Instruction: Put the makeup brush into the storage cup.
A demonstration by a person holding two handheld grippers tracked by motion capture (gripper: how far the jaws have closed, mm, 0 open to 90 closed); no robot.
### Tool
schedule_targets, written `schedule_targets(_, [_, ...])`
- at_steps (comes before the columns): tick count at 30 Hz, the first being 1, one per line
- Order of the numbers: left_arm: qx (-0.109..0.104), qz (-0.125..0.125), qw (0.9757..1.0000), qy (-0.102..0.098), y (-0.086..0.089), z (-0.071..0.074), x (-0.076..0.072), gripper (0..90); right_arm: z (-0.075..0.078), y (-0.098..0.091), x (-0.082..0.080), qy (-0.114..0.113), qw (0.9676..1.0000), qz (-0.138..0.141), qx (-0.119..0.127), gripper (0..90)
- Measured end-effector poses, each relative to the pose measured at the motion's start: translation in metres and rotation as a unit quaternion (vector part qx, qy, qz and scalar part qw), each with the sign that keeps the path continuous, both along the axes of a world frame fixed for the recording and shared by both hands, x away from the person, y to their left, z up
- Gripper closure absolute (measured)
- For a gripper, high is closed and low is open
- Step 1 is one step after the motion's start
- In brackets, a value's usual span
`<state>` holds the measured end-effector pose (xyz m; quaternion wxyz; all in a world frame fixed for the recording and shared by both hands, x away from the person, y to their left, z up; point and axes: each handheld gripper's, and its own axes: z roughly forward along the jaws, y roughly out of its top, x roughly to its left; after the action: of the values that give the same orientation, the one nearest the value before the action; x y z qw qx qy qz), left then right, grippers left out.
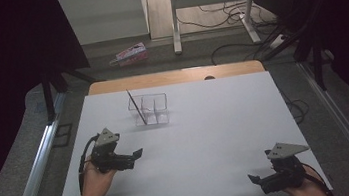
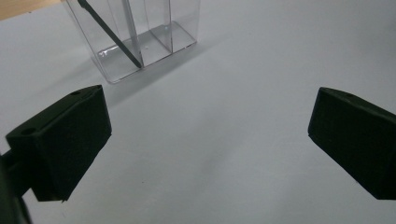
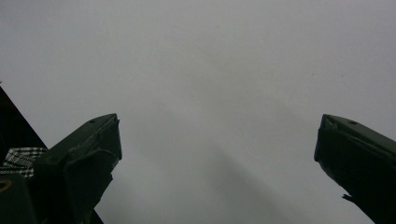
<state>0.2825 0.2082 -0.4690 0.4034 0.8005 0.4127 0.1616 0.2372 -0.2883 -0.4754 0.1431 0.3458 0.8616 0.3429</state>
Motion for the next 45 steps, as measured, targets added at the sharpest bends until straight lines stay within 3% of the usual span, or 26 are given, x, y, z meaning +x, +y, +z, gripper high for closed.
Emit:
schedule_targets(18, [-0.004,0.005,1.0,0.006,0.007,-0.001,-0.017,0.0,0.0,-0.001,0.0,0.0,1.0,-0.001,0.004,0.6])
schedule_targets(28, [-0.003,0.015,0.9998,0.011,0.018,-0.003,-0.028,0.0,0.001,-0.003,0.001,0.003,0.9998,-0.016,0.014,0.0])
schedule_targets(45, [-0.019,0.035,0.9992,0.0,0.031,-0.009,-0.053,0.0,0.001,-0.003,0.001,0.0,0.9997,-0.023,0.012,0.0])
